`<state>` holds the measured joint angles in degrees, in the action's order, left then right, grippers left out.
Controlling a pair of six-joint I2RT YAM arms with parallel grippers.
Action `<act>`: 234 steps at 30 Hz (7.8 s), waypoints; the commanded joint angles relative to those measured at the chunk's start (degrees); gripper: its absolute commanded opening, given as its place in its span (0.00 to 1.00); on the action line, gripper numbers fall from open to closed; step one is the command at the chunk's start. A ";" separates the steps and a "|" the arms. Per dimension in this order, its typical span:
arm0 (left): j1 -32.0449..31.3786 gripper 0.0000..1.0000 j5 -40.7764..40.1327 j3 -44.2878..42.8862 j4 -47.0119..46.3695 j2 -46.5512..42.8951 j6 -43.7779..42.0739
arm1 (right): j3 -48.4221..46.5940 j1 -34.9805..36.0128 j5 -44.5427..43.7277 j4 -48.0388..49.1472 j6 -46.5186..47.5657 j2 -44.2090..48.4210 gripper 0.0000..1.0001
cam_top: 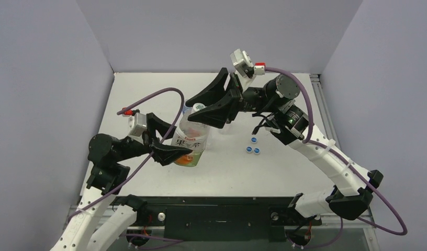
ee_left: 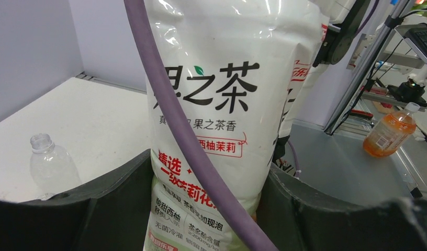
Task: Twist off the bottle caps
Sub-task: Unscrew the bottle cap from the plastic bottle, then place the bottle cap at the center of the board.
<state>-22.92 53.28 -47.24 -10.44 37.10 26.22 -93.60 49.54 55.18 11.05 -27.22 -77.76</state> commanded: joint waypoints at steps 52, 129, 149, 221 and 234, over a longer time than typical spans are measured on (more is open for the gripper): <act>0.15 0.00 -35.77 1.39 8.46 -1.59 -21.91 | -17.39 16.60 -73.90 -25.96 10.97 -8.31 0.48; -0.37 0.00 -15.08 -0.75 4.76 0.83 -9.92 | 6.89 -0.83 -27.16 2.09 5.72 12.26 0.82; -0.37 0.00 -36.76 0.82 8.17 0.53 -23.55 | -13.98 10.31 -64.19 -25.72 9.66 -5.00 0.72; -0.37 0.00 1.90 -1.23 2.26 -0.25 -2.37 | 3.25 -7.64 -22.18 -11.13 5.21 7.52 0.00; -0.37 0.00 -3.81 1.34 1.54 -3.37 -4.69 | 42.29 -26.30 -64.68 -11.96 -1.18 5.06 0.00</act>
<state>-23.22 52.53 -45.63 -5.39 34.52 22.70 -60.64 26.11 4.23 -4.34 -25.23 -69.84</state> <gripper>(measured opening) 0.572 0.299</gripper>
